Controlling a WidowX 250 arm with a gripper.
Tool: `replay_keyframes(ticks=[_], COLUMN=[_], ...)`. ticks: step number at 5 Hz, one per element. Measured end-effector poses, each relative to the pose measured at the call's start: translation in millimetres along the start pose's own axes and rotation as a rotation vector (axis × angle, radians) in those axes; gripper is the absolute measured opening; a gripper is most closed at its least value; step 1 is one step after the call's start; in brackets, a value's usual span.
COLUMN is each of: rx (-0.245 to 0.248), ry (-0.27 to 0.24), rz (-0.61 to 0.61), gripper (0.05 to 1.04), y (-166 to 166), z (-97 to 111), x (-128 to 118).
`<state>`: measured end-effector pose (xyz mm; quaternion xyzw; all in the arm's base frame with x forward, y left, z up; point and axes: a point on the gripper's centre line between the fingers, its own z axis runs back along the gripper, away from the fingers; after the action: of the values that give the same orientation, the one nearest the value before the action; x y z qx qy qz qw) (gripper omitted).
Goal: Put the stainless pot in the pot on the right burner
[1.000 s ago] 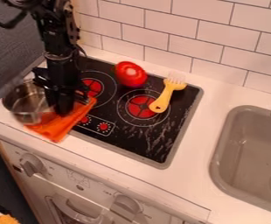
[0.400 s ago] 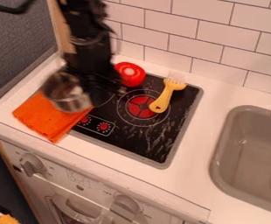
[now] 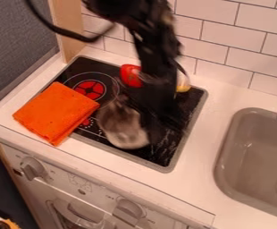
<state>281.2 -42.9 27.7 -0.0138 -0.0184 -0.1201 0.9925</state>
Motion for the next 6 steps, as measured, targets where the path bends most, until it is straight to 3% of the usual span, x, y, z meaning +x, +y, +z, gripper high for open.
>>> replay_keyframes(ticks=[2, 3, 4, 5, 6], rx=[0.026, 0.028, 0.027, 0.017, 0.025], ry=[0.039, 0.065, 0.053, -0.056, -0.119], rz=[0.153, 0.203, 0.209, 0.183, 0.173], gripper=[0.099, 0.291, 0.575, 0.876, 1.012], y=[-30, -31, -32, -30, -13], z=[-20, -24, -17, 17, 45], x=[0, -4, -11, -2, -1])
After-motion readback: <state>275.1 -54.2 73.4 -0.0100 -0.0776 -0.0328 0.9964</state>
